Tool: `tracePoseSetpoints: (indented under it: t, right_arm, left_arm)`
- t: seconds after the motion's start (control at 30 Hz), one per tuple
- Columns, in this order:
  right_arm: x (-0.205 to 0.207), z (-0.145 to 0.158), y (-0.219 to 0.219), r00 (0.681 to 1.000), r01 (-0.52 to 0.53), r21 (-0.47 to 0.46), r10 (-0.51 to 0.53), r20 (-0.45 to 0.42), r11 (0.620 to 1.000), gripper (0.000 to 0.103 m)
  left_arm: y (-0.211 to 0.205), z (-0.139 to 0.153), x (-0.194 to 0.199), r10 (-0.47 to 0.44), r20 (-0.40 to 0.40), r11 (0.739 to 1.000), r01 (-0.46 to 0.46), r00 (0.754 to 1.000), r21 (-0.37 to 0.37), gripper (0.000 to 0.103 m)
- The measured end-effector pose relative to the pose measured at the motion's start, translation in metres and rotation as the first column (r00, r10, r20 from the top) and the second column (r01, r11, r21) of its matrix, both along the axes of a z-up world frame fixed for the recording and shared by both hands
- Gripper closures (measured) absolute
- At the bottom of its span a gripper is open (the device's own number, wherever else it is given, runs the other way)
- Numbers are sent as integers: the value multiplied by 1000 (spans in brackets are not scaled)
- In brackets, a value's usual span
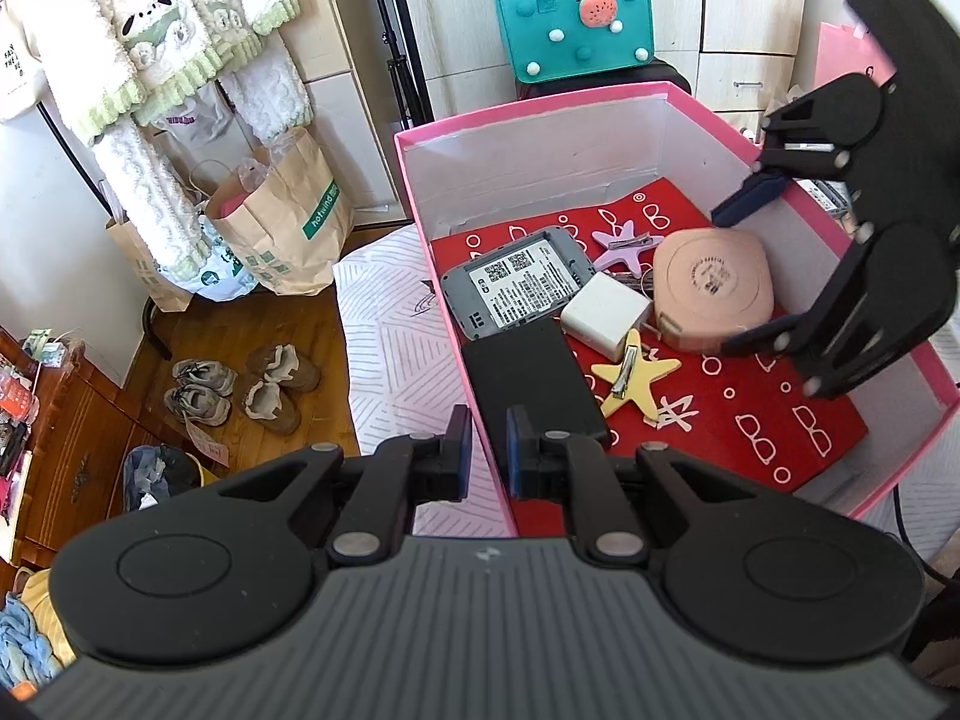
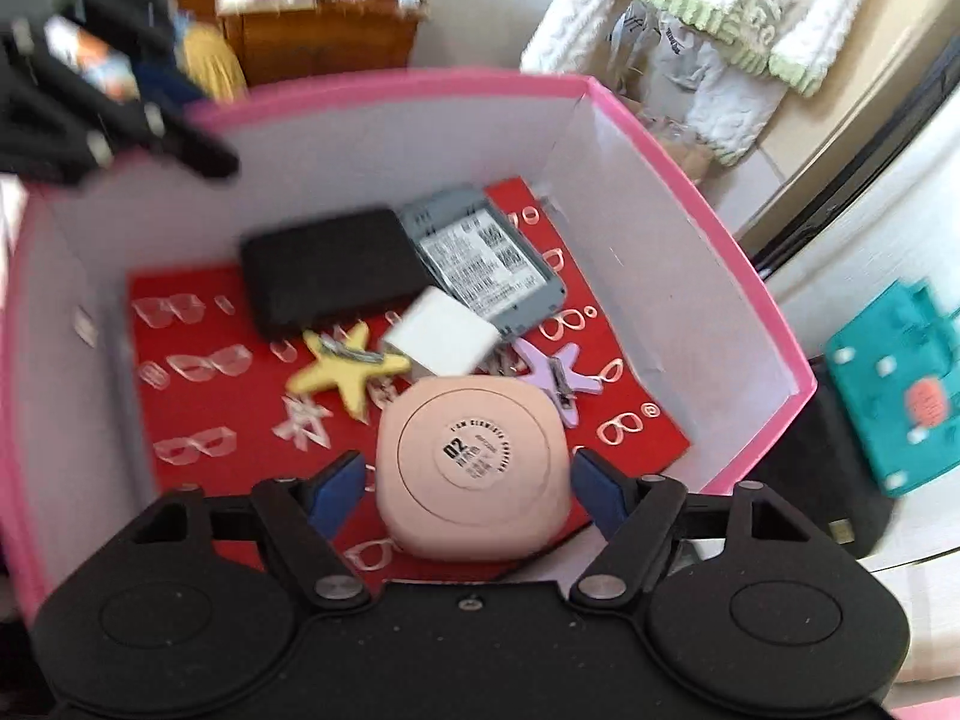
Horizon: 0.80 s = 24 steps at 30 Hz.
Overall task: Organize rigid objects
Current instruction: 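Lower the pink compact case into the box and open the right gripper, then grasp the second set of keys on a ring with the right gripper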
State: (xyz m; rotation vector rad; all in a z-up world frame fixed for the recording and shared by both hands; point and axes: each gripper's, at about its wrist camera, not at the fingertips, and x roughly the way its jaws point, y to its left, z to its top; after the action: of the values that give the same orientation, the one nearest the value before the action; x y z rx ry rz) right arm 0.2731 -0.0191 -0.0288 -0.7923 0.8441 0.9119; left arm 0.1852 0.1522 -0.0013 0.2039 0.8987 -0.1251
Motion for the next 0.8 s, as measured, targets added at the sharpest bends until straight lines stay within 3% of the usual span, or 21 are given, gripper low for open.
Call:
tracePoseSetpoints:
  t: [0.17,0.27,0.37,0.5,0.57,0.67,0.8]
  right_arm:
    - [4,33,-40,995,77,235,-61,-75,969,30]
    - [2,44,-74,986,160,392,-132,-97,906,28]
    - [-11,46,-110,976,208,517,-214,-50,830,25]
    - [-25,34,-144,942,269,548,-336,23,792,17]
    - [-33,26,-160,916,318,567,-400,22,760,16]
    - [-41,16,-177,873,412,513,-487,12,753,16]
    - [-61,-6,-191,834,464,517,-552,19,719,16]
  left_arm:
    - [1,0,0,1,3,1000,-1,1000,-3,92]
    - [1,0,-1,2,3,1000,-2,1000,-7,92]
    - [1,0,-1,2,5,1000,-1,1000,-10,92]
    - [1,0,-1,2,7,1000,-2,1000,-13,92]
    - [2,0,-1,4,8,1000,-3,1000,-20,92]
    - [2,0,-1,6,14,999,-6,1000,-32,92]
    - [3,-1,-2,11,29,999,-10,1000,-44,92]
